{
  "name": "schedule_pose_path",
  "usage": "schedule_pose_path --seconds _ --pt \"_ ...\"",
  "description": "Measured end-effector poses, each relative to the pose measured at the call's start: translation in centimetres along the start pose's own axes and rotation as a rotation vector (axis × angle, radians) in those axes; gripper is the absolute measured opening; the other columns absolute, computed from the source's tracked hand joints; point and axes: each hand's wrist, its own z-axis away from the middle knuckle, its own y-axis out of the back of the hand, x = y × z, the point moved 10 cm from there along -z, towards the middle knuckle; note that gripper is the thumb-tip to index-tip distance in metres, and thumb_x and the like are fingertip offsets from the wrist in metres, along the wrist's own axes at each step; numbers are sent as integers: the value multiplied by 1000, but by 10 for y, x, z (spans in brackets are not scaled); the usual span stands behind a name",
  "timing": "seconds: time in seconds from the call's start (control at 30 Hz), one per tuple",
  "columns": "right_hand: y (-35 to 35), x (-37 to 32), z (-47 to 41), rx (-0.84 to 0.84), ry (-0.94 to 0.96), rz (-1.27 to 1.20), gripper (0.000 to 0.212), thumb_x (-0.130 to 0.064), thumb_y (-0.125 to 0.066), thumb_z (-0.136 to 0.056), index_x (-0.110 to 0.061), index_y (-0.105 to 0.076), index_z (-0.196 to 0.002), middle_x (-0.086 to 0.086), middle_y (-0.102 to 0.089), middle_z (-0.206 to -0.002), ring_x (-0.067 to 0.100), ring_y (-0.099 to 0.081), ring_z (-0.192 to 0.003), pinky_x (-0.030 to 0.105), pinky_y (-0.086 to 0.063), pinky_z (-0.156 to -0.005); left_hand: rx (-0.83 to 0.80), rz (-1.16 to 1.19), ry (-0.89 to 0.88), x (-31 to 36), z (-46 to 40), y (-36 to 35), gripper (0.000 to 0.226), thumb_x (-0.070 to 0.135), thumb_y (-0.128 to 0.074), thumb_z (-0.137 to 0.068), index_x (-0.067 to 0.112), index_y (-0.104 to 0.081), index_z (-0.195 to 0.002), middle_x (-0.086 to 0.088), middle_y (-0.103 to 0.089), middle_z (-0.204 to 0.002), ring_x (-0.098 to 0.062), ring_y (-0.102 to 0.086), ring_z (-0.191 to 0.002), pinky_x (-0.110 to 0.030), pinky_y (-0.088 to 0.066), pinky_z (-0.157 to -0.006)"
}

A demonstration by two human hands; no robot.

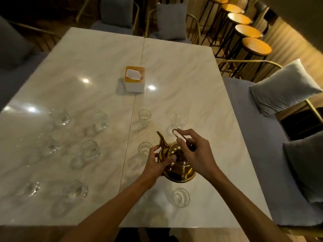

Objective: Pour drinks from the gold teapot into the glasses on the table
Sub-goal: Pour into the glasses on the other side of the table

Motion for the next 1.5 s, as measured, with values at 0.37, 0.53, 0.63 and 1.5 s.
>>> schedule_pose_path --seconds 0.37,0.53,0.63,1.5 --pt "-20 -4 -25 -144 117 89 31 -28 -67 -97 -25 -69 -128 -19 -60 -70 4 -61 -62 11 -47 -65 90 91 19 -18 2 6 72 31 -77 -83 36 -30 -138 6 -51 -121 -15 -65 -100 -35 -61 -71" --pt "-35 2 -31 -203 76 154 29 -30 -67 -96 -27 -70 -125 -22 -59 -73 1 -58 -63 10 -46 -62 69 131 87 -36 1 7 77 39 -79 -77 35 -30 -136 3 -55 -120 -18 -63 -102 -41 -60 -74" --pt "-45 6 -35 -240 67 214 30 -32 -67 -96 -26 -70 -125 -21 -64 -85 -2 -59 -64 9 -45 -61 58 167 135 -47 0 5 82 41 -80 -76 32 -29 -139 -1 -57 -123 -23 -63 -106 -49 -59 -82" --pt "-78 2 -57 -405 1 425 30 -28 -62 -99 -21 -69 -128 -6 -67 -134 18 -71 -101 16 -47 -73 -30 310 322 -69 -7 -9 97 49 -77 -68 28 -27 -148 -14 -50 -140 -35 -51 -119 -54 -53 -90"
